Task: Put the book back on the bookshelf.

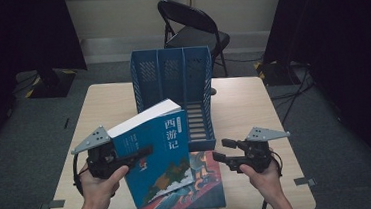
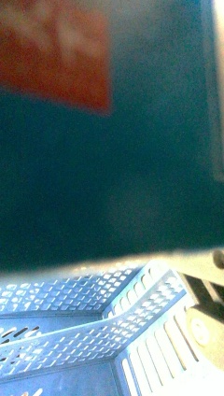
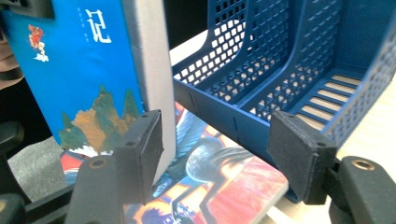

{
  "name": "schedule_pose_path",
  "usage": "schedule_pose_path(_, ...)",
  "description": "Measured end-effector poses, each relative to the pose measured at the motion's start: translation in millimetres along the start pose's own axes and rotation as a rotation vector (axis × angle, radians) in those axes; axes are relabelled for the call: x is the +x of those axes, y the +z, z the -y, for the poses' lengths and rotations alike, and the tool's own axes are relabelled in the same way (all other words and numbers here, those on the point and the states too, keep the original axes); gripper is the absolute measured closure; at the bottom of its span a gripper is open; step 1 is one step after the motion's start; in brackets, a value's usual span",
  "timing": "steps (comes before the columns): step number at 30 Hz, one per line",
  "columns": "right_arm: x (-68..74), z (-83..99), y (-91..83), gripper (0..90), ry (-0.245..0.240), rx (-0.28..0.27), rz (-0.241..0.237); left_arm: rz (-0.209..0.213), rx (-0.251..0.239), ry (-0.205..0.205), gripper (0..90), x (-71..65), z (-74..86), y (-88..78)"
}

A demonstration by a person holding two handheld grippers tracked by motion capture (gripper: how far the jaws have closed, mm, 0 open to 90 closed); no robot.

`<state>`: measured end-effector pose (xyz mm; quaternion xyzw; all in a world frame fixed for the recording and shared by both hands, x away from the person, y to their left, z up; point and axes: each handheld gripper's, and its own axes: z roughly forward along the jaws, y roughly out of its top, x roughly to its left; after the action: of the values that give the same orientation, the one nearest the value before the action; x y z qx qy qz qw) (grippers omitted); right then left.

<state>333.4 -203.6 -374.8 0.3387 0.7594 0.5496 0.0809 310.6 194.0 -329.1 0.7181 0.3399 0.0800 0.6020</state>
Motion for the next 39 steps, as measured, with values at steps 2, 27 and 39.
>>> schedule_pose_path(2,-2.7,1.3,-3.0,34.1,0.007,-0.003,0.007,-0.007,0.001,0.003,61.4,0.9,-1.5,-1.6)
schedule_pose_path(27,-28.6,29.4,-4.9,29.0,0.086,0.036,0.027,-0.165,-0.019,-0.06,61.6,24.7,-22.2,-20.4)
schedule_pose_path(39,-31.4,30.6,-3.5,28.2,0.09,0.038,0.035,-0.222,-0.056,-0.098,61.7,31.7,-41.8,-22.1)
